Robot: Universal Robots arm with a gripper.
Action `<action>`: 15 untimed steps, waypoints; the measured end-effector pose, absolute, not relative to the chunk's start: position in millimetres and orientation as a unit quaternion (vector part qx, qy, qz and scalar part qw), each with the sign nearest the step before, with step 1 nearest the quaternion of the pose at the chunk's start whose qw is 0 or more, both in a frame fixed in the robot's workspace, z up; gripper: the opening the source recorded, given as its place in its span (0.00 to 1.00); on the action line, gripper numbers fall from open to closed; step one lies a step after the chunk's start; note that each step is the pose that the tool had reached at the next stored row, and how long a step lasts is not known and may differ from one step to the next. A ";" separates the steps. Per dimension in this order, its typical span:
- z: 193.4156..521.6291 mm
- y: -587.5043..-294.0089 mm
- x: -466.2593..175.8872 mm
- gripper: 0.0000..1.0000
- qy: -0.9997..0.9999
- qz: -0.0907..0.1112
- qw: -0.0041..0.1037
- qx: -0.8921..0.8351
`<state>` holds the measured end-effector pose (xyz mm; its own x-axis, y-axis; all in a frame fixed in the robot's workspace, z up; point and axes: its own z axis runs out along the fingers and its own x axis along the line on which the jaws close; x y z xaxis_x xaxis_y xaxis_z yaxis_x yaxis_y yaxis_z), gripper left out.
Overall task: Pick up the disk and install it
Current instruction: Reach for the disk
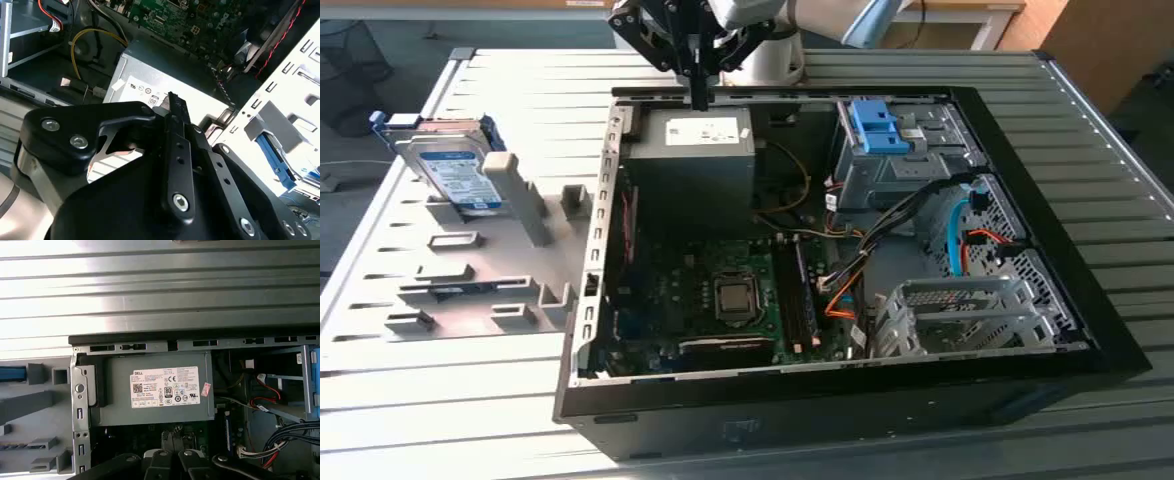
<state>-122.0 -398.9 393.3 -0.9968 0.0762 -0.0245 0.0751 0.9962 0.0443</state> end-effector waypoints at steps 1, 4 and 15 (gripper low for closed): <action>393.3 -398.9 -122.0 0.11 0.999 0.022 0.013 0.038; 393.3 -398.9 -122.0 0.11 0.999 0.022 0.013 0.038; 393.3 -398.9 -125.1 0.11 0.999 0.022 0.013 0.038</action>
<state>-125.1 -398.9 393.3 -0.9968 0.0762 -0.0244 0.0751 0.9962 0.0443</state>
